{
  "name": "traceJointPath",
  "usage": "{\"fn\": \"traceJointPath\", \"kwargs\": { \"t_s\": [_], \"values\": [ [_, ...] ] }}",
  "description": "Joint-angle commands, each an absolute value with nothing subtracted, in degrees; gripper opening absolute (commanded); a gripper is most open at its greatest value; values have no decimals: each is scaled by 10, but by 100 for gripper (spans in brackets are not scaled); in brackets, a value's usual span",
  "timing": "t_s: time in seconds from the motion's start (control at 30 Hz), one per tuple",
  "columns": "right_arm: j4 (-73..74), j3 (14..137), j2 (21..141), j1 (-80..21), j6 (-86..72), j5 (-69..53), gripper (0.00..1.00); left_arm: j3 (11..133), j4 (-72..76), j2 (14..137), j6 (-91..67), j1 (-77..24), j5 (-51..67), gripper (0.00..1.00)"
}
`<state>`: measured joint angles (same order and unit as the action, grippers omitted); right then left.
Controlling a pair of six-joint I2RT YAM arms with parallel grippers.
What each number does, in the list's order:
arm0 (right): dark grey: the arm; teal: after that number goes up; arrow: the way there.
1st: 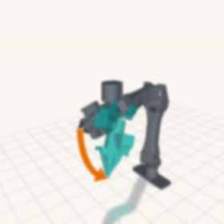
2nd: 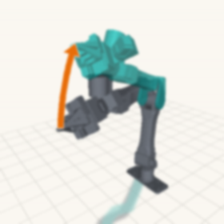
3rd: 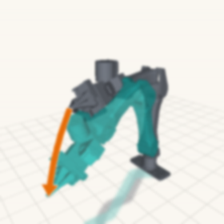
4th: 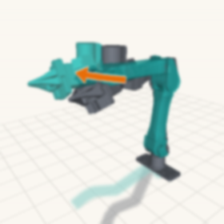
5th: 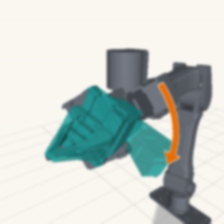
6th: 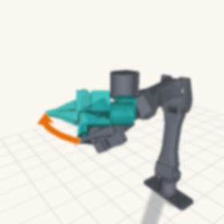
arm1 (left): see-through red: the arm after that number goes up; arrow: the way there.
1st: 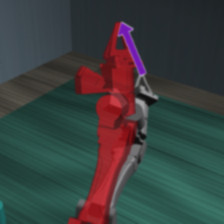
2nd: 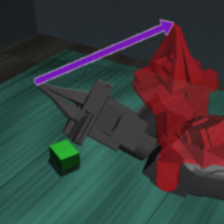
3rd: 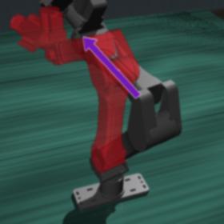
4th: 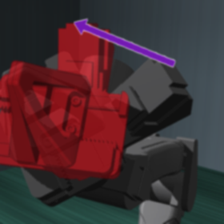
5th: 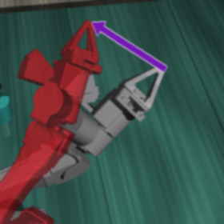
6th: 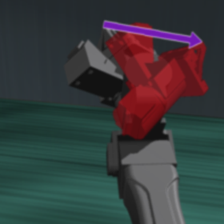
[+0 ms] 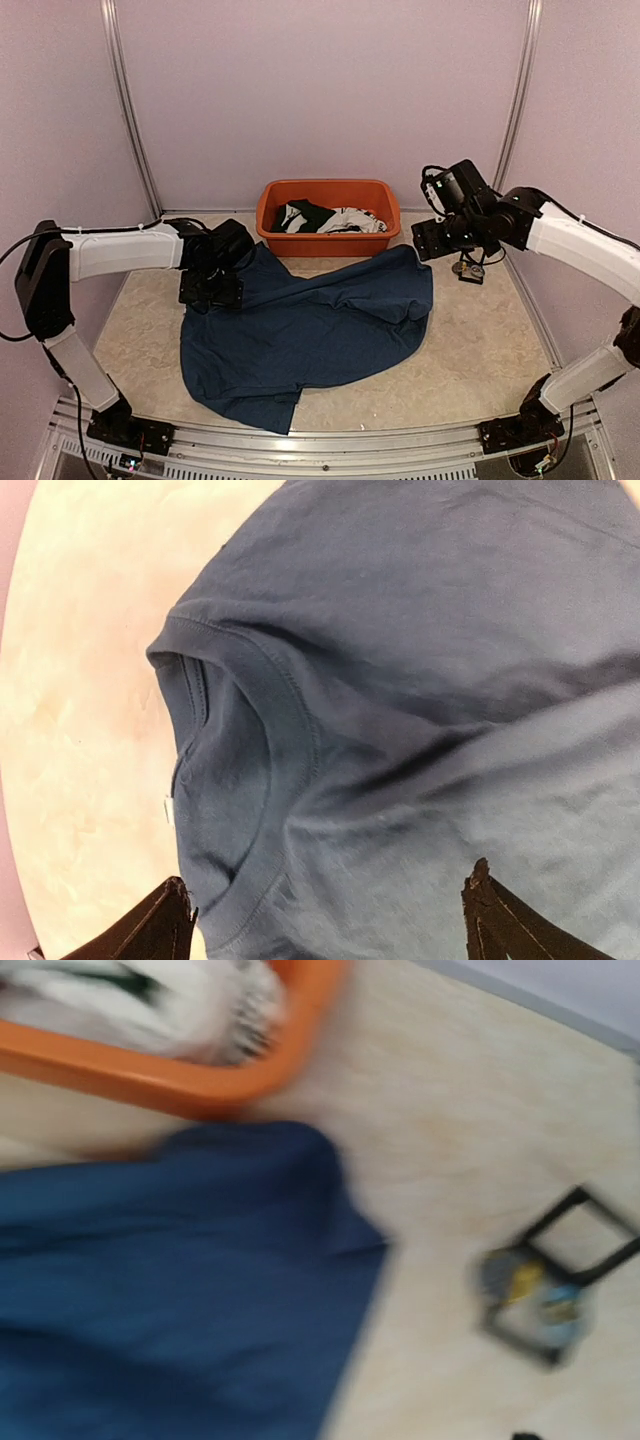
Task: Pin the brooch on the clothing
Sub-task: Flatten out the crumpled clothing at the center of the board.
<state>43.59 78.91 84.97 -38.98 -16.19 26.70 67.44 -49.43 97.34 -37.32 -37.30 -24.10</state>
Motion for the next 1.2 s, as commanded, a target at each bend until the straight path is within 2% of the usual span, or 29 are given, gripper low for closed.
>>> {"fn": "traceJointPath", "kwargs": {
  "t_s": [0.0, 0.17, 0.4, 0.53, 0.9, 1.17],
  "values": [
    [367, 651, 748, -426, -301, 163, 78, 679, -516, 945, -381, -426, -240, 90],
    [347, 522, 666, -461, -392, 172, 70, 686, -531, 961, -401, -505, -251, 90],
    [320, 421, 662, -468, -444, 179, 66, 686, -524, 1015, -420, -559, -241, 89],
    [282, 399, 695, -468, -460, 200, 64, 679, -507, 1025, -420, -565, -233, 87],
    [184, 403, 831, -446, -459, 228, 44, 664, -497, 1031, -415, -577, -234, 83],
    [112, 379, 842, -415, -447, 214, 30, 647, -483, 1024, -409, -577, -233, 80]
  ]
}}
